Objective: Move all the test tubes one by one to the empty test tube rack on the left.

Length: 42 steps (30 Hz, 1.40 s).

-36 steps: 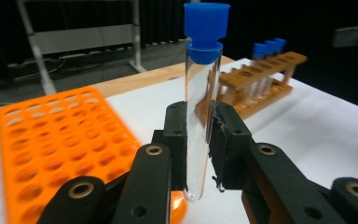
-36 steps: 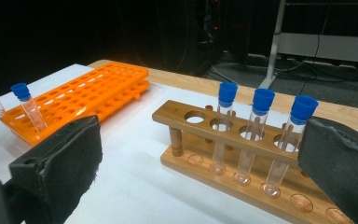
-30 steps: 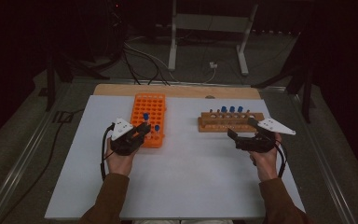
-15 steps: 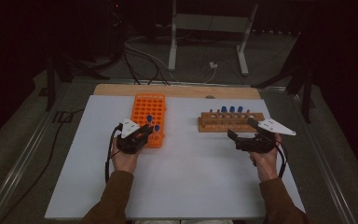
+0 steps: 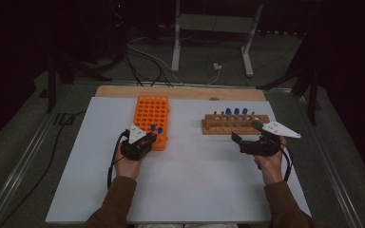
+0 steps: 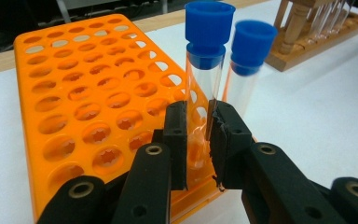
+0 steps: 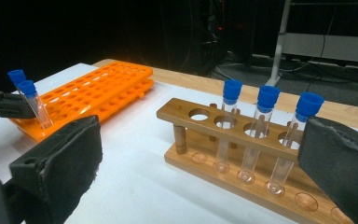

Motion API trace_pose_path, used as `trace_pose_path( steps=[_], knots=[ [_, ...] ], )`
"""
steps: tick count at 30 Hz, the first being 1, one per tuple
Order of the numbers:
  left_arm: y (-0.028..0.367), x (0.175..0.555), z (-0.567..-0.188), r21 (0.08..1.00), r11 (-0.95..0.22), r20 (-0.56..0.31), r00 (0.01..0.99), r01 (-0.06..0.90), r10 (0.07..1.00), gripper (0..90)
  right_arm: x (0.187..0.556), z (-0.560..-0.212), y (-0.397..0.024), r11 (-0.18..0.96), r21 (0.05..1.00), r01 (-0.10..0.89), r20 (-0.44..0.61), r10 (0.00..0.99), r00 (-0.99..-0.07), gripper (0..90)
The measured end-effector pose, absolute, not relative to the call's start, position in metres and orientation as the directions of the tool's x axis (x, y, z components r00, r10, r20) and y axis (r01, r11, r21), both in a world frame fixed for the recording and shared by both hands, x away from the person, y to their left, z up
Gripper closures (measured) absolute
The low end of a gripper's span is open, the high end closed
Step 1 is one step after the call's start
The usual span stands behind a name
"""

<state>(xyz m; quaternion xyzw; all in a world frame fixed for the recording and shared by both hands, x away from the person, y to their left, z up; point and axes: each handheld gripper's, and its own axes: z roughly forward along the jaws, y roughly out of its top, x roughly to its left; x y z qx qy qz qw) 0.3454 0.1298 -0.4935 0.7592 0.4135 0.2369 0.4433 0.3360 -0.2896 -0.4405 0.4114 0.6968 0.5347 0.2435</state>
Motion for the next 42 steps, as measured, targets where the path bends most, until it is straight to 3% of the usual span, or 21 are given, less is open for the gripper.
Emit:
trace_pose_path(
  steps=[13,25,31,35,42],
  knots=[
    [0.130,0.346,-0.500,0.856,-0.249,-0.036,0.533,0.453,0.845,76.7,0.337,-0.443,-0.289,0.098,0.943,0.319,0.097,0.834,-0.543,0.0],
    [0.164,0.317,-0.470,0.909,-0.112,-0.129,0.526,0.401,0.841,49.8,0.339,-0.442,-0.295,0.069,0.942,0.328,0.123,0.839,-0.530,0.0],
    [0.187,0.293,-0.458,0.929,-0.055,-0.136,0.476,0.367,0.869,16.6,0.339,-0.445,-0.296,0.069,0.940,0.335,0.123,0.846,-0.519,0.0],
    [0.201,0.288,-0.457,0.934,-0.020,-0.146,0.432,0.357,0.890,1.3,0.342,-0.447,-0.294,0.080,0.936,0.344,0.115,0.852,-0.511,0.0],
    [0.214,0.289,-0.462,0.935,0.000,-0.143,0.377,0.356,0.915,0.6,0.344,-0.446,-0.292,0.119,0.929,0.350,0.078,0.863,-0.498,0.8]
  ],
)
